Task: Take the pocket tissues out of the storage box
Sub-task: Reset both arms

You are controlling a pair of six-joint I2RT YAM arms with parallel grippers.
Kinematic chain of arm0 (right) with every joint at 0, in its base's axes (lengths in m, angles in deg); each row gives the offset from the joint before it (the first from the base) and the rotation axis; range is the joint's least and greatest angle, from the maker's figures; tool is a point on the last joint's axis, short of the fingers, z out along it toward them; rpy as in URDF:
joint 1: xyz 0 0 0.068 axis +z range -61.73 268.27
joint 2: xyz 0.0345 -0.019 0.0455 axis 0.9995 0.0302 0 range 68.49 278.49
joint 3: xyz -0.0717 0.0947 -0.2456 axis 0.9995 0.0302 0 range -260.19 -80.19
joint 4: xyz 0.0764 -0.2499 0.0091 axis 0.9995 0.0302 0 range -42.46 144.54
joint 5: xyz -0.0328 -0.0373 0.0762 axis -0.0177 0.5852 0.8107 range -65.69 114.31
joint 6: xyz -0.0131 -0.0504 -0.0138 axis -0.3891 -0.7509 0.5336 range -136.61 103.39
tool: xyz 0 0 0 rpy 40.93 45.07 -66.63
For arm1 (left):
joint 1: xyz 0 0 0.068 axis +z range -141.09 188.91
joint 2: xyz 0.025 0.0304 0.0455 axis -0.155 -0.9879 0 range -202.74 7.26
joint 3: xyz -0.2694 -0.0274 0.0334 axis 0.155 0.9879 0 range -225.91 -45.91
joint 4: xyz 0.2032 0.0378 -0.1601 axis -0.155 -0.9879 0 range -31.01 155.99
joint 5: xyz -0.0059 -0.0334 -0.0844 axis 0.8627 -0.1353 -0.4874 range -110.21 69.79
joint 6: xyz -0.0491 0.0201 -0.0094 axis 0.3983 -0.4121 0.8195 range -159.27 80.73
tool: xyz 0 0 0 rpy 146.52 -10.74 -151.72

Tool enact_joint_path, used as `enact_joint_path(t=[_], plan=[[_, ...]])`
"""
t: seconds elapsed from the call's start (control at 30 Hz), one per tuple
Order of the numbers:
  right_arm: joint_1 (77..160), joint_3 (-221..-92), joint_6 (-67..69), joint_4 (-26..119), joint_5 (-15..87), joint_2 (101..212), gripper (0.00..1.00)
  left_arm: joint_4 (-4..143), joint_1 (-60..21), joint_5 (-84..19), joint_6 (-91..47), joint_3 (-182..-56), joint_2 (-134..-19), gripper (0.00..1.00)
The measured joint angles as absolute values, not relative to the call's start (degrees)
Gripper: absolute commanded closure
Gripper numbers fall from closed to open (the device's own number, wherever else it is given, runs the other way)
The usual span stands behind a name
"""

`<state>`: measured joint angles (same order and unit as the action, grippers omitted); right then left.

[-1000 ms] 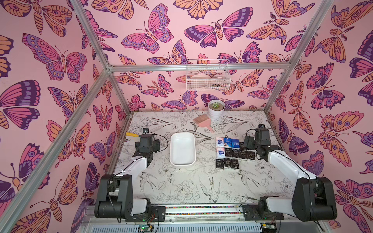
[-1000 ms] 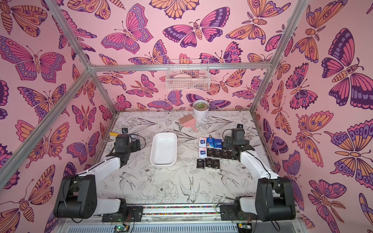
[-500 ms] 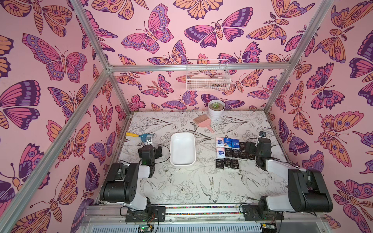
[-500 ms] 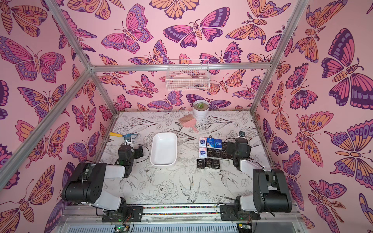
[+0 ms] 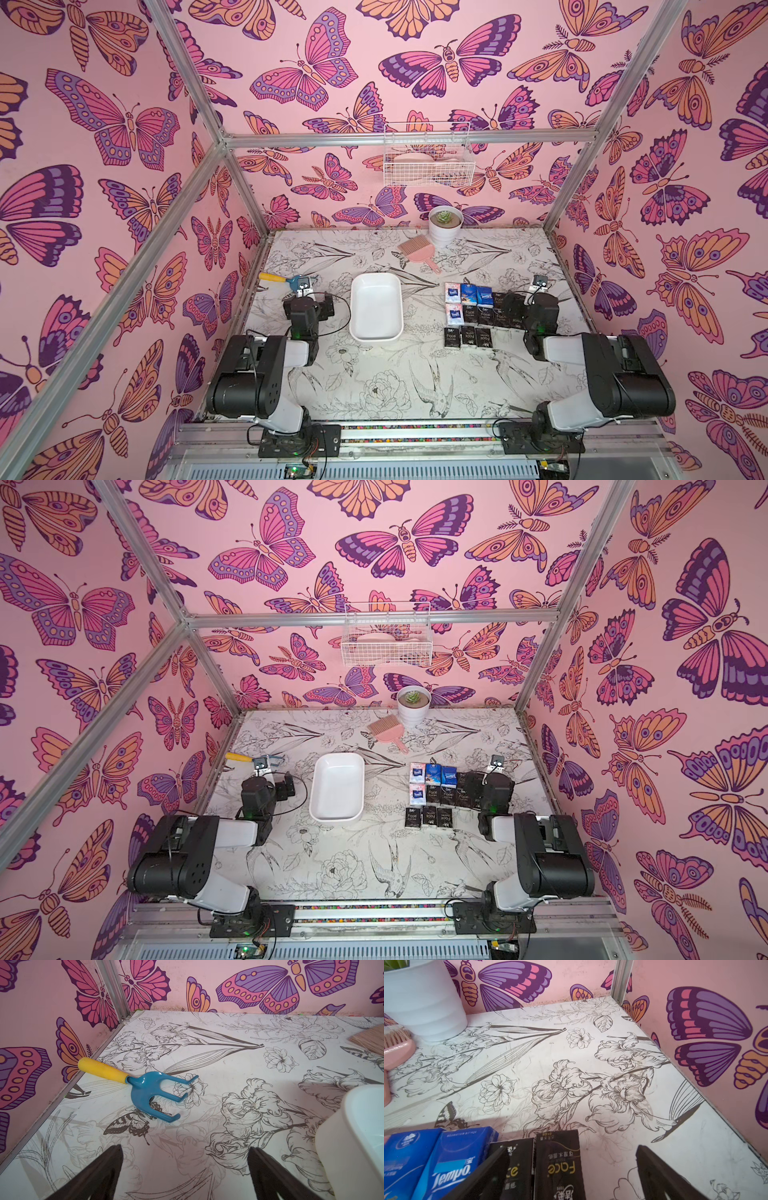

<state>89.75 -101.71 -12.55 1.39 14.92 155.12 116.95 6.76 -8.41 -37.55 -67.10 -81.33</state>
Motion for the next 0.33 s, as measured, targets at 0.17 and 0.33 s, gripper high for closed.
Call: enact_joint_path(t=[0.17, 0.33], plan=[[89.7, -101.7, -12.6, 0.8, 14.9, 155.1, 0.01, 117.0, 6.8, -8.4, -37.6, -67.1, -81.3, 0.00], [89.7, -101.7, -12.6, 0.8, 14.9, 155.1, 0.01, 117.0, 6.8, -8.4, -37.6, -67.1, -81.3, 0.00]])
